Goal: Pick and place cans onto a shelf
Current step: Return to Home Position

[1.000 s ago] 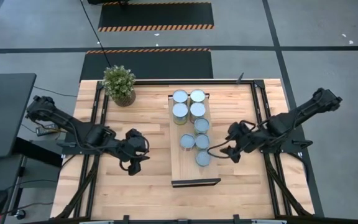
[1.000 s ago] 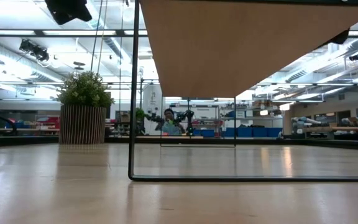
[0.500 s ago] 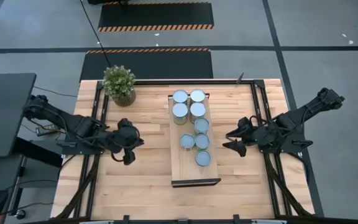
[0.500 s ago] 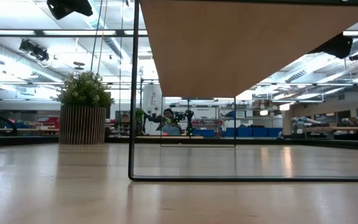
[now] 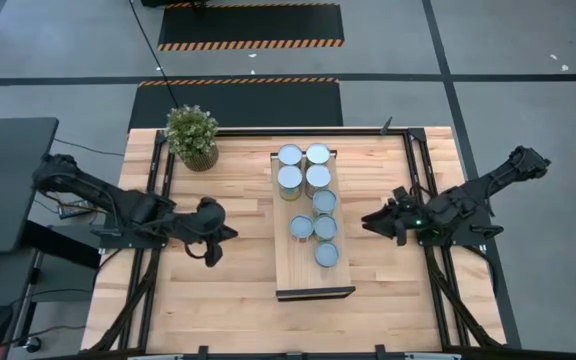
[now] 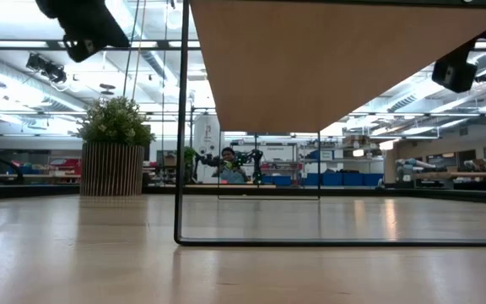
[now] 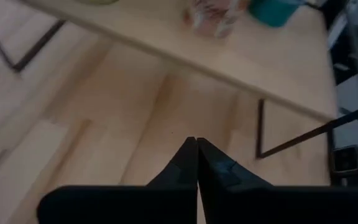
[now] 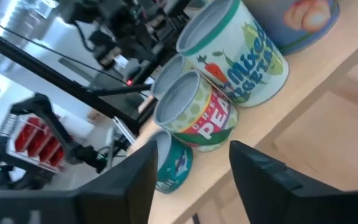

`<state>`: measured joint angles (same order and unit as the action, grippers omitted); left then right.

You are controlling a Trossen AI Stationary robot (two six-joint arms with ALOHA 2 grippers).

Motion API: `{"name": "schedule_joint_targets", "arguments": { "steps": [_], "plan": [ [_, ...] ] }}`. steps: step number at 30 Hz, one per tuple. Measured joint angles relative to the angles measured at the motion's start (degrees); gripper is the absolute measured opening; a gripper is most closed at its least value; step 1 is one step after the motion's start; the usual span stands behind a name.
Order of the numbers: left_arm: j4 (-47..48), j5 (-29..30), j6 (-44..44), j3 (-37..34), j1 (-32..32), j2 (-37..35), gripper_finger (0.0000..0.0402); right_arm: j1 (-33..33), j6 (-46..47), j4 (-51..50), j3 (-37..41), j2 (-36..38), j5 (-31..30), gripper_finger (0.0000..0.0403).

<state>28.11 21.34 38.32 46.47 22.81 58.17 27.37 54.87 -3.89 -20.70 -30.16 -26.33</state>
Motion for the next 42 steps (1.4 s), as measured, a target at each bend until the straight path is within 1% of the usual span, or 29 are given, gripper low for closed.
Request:
{"name": "schedule_joint_targets", "arguments": {
  "steps": [2, 5, 10, 15, 18, 21, 26, 33, 37, 42],
  "plan": [
    [-0.38, 0.76, 0.83, -1.42, -0.61, -1.76, 0.0004, 0.01, -0.53, 0.0, 0.48, 1.87, -0.24, 0.0196],
    [-2.09, 1.88, 1.59, -3.97, -1.66, -5.54, 0.0004, -0.01, -2.3, 0.14, 0.57, 4.31, -2.39, 0.0185],
    [-9.11, 3.26, 2.3, -9.88, -3.95, -10.64, 0.0004, -0.01, -6.91, 0.27, 0.58, 8.3, -5.49, 0.0178],
    [-15.78, 3.44, 5.18, -17.82, -6.72, -15.78, 0.0004, -0.08, -9.47, -1.44, 0.58, 11.37, -5.81, 0.0167],
    [-19.59, 3.49, 6.44, -21.82, -8.66, -19.22, 0.0004, -0.12, -9.61, -5.26, 0.58, 13.55, -7.13, 0.015],
    [-21.51, 3.47, 7.58, -24.57, -10.54, -22.63, 0.0003, -0.17, -9.66, -7.81, 0.58, 15.76, -9.65, 0.0123],
    [-21.56, 3.46, 7.92, -27.29, -13.5, -27.92, 0.0003, -0.22, -10.22, -11.18, 0.58, 19.49, -13.44, 0.007],
    [-20.98, 2.91, 10.2, -31.74, -16.85, -36.27, 0.0003, -0.81, -11.05, -16.5, 0.58, 26.04, -14.56, 0.0009],
    [-20.81, 2.82, 11.37, -34.02, -17.6, -40.39, 0.0002, -1.0, -11.03, -19.7, 0.56, 30.19, -14.96, 0.0008],
    [-20.66, 2.63, 13.7, -36.65, -18.01, -44.39, 0.0002, -0.98, -9.15, -22.26, 0.61, 29.92, -16.37, 0.0005]
  ]
}}
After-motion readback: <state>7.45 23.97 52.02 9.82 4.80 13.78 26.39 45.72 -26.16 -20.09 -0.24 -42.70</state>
